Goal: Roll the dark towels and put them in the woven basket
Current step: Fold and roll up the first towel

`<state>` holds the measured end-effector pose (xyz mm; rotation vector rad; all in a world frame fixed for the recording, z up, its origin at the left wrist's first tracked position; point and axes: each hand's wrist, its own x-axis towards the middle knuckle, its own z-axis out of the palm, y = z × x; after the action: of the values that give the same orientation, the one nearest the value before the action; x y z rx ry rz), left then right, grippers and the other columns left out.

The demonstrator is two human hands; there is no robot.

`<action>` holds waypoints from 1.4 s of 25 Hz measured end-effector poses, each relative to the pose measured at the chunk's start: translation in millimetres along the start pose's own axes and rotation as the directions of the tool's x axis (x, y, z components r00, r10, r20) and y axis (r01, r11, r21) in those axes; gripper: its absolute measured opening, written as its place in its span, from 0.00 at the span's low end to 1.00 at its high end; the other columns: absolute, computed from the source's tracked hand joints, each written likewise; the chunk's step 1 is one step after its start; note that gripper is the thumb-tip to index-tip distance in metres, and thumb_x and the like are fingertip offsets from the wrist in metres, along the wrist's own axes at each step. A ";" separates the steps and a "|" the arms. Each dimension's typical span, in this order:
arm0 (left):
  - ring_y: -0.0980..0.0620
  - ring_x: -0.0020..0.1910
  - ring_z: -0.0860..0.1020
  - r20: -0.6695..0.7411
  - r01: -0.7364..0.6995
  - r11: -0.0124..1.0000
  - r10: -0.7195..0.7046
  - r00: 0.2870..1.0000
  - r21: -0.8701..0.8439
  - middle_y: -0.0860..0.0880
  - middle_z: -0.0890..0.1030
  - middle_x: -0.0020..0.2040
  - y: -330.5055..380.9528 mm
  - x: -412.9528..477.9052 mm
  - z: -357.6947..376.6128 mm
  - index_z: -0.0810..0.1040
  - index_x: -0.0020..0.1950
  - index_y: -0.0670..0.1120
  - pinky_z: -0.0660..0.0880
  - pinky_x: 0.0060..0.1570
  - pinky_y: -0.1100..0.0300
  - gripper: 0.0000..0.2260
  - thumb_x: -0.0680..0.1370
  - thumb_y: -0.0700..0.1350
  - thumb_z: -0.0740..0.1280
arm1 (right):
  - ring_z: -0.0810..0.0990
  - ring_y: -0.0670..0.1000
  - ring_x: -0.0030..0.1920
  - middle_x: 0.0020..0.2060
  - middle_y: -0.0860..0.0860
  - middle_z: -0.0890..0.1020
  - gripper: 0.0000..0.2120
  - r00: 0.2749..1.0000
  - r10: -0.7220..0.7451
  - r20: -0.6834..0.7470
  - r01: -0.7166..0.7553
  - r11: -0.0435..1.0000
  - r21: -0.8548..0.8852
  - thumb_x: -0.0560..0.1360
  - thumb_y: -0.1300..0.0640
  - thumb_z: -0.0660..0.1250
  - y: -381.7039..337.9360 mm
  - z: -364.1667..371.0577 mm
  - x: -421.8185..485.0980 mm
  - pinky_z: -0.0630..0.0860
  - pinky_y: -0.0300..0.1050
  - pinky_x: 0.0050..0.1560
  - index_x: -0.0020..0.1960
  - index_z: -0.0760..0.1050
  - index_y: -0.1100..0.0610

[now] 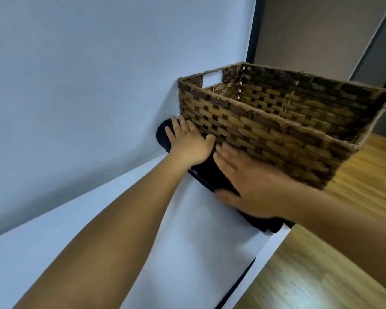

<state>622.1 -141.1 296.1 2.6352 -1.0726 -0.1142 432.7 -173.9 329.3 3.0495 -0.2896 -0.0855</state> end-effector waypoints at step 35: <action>0.45 0.78 0.36 -0.077 0.345 0.866 -0.396 0.915 -0.361 0.46 0.37 0.80 56.3 -47.5 12.1 0.41 0.80 0.44 0.42 0.75 0.41 0.38 0.79 0.60 0.55 | 0.51 0.51 0.79 0.78 0.54 0.58 0.30 0.885 0.025 -0.465 0.170 0.912 0.373 0.79 0.45 0.58 27.5 90.6 -105.3 0.65 0.56 0.73 0.78 0.59 0.57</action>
<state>548.0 -149.3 299.5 2.4480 -0.4339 -0.1639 318.7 -187.3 246.4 3.3407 -0.1676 0.7888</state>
